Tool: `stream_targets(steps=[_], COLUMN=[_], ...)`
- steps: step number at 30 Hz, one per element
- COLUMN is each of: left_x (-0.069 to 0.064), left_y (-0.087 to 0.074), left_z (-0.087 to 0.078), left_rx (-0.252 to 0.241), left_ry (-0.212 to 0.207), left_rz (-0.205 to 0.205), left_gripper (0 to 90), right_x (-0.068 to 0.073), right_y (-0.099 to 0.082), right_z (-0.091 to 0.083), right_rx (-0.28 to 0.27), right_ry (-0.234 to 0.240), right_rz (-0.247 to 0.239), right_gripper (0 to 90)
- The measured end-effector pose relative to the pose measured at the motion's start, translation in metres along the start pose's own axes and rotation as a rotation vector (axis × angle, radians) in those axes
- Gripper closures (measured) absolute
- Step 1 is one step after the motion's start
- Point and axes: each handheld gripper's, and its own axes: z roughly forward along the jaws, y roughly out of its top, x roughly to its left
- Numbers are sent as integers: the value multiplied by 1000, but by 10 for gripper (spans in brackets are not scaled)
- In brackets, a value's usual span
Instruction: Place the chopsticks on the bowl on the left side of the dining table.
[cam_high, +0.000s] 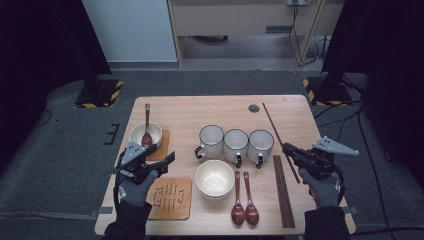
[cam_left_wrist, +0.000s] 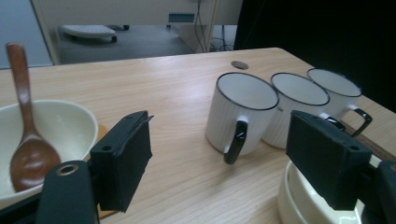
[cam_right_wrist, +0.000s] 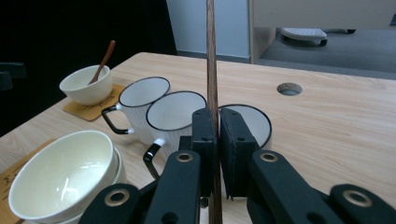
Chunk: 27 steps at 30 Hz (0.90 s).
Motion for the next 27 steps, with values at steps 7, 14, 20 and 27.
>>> stream_targets(steps=[7, 14, 20, 27], left_x=[-7, -16, -25, -34], left_y=[17, 32, 40, 46], left_z=[6, 11, 18, 27], left_rx=[-31, -52, -64, -76], left_ry=[-32, -56, -76, -107], left_rz=[1, 10, 20, 6], left_gripper=[212, 218, 225, 236], right_x=[7, 16, 25, 36], right_y=[7, 13, 18, 23], right_z=[8, 18, 26, 36], right_rx=[-18, -29, -42, -47], right_ry=[29, 62, 88, 114], right_rz=[0, -10, -19, -28], right_gripper=[850, 850, 850, 850])
